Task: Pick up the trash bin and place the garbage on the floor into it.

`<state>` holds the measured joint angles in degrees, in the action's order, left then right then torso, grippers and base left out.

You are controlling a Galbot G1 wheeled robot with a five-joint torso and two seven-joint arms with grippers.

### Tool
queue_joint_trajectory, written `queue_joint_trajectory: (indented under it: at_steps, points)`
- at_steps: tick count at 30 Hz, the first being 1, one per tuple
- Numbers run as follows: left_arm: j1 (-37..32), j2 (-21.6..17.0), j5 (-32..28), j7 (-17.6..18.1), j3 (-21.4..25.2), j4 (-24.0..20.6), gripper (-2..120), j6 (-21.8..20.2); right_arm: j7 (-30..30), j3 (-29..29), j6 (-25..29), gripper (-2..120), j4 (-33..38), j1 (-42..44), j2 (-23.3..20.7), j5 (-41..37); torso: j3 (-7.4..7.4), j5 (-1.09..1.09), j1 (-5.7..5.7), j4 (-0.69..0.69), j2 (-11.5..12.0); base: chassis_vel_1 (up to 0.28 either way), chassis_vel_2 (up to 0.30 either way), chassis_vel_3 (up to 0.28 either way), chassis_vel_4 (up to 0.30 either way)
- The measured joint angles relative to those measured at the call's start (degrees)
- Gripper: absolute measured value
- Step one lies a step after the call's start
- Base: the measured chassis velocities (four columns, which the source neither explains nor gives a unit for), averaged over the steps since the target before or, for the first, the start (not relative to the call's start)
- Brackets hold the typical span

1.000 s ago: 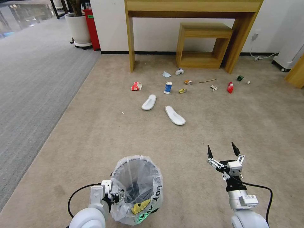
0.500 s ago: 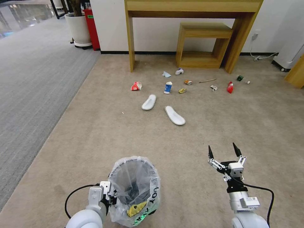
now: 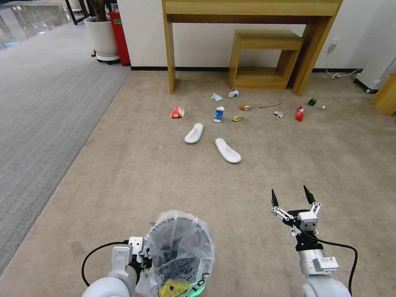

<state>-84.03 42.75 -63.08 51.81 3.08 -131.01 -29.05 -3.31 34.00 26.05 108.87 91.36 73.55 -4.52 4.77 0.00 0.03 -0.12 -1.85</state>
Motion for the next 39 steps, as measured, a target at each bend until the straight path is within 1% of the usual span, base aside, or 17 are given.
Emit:
queue_joint_trajectory:
  at_steps: [1, 2, 5, 6, 9, 15, 17, 18, 20, 26, 30, 36, 39]
  points:
    - [0.23, 0.2, -1.4, 0.62, 0.71, -0.55, 2, 0.03, 0.0, -0.08, 0.0, 100, 0.07, 0.08, 0.2, 0.2, 0.0, -0.01, 0.0, 0.0, 0.0, 0.0, 0.0, 0.0, 0.0]
    - [0.23, 0.2, -1.4, 0.62, 0.71, -0.55, 2, 0.03, 0.0, -0.08, 0.0, 100, 0.07, 0.08, 0.2, 0.2, 0.0, -0.01, 0.0, 0.0, 0.0, 0.0, 0.0, 0.0, 0.0]
    - [3.04, 0.56, -7.14, 2.13, 3.4, -2.87, 2, 1.29, 0.0, -0.15, 0.33, 100, 0.5, 0.61, 0.7, 0.66, 0.0, 0.0, 0.0, -0.01, 0.0, 0.0, 0.0, 0.0, 0.0]
    - [3.04, 0.56, -7.14, 2.13, 3.4, -2.87, 2, 1.29, 0.0, -0.15, 0.33, 100, 0.5, 0.61, 0.7, 0.66, 0.0, 0.0, 0.0, -0.01, 0.0, 0.0, 0.0, 0.0, 0.0]
    - [5.15, 1.62, -10.27, 3.48, 4.95, -3.76, 2, 2.46, 0.0, -0.06, 0.77, 100, 0.78, 1.03, 1.24, 1.17, 0.0, 0.0, 0.0, -0.01, 0.0, 0.0, 0.0, 0.0, 0.0]
    - [8.26, 2.94, -12.4, 4.97, 5.48, -2.96, 2, 3.44, 0.03, -0.05, 1.01, 100, 1.49, 1.9, 2.18, 2.1, 0.0, 0.0, 0.0, -0.01, 0.0, 0.0, 0.0, 0.0, 0.0]
    - [11.37, 3.55, -14.18, 5.87, 5.68, -2.23, 2, 4.04, 0.08, 0.21, 1.01, 100, 2.11, 2.24, 2.25, 2.14, 0.0, -0.01, 0.0, -0.01, 0.0, 0.0, 0.0, 0.0, 0.0]
    - [11.37, 3.55, -14.18, 5.87, 5.68, -2.23, 2, 4.04, 0.08, 0.21, 1.01, 100, 2.11, 2.24, 2.25, 2.14, 0.0, -0.01, 0.0, -0.01, 0.0, 0.0, 0.0, 0.0, 0.0]
    - [13.88, 3.51, -14.68, 5.73, 5.56, -1.17, 2, 4.46, 0.29, 0.66, 1.01, 100, 2.48, 2.39, 2.23, 1.85, 0.0, -0.01, 0.0, -0.02, 0.0, 0.0, 0.0, 0.0, 0.0]
    - [17.27, 2.96, -14.61, 3.22, 4.29, 0.63, 2, 6.3, 0.36, 0.75, 1.07, 100, 2.46, 1.26, 2.7, 0.93, 0.0, 0.0, 0.0, 0.0, 0.0, 0.0, 0.0, 0.0, 0.0]
    - [18.94, 3.15, -14.97, 3.42, 4.18, 1.8, 2, 6.55, 0.34, 0.36, 0.75, 100, 2.28, 0.78, 3.74, 0.84, 0.01, 0.0, 0.0, -0.01, 0.0, 0.0, 0.0, 0.0, 0.0]
    - [19.79, 1.85, -15.51, 3.74, 3.97, 1.71, 2, 6.02, 0.52, 0.09, -0.13, 100, 2.57, 0.1, 5.43, 1.34, 0.0, 0.0, 0.0, -0.01, 0.0, 0.0, 0.0, 0.0, 0.0]
    - [19.56, 1.9, -15.33, 3.58, 3.8, 1.71, 2, 5.82, 0.95, 0.57, -0.79, 98, 3.44, -0.74, 6.54, 0.77, 0.0, 0.0, 0.0, 0.0, 0.0, 0.0, 0.0, 0.0, 0.0]
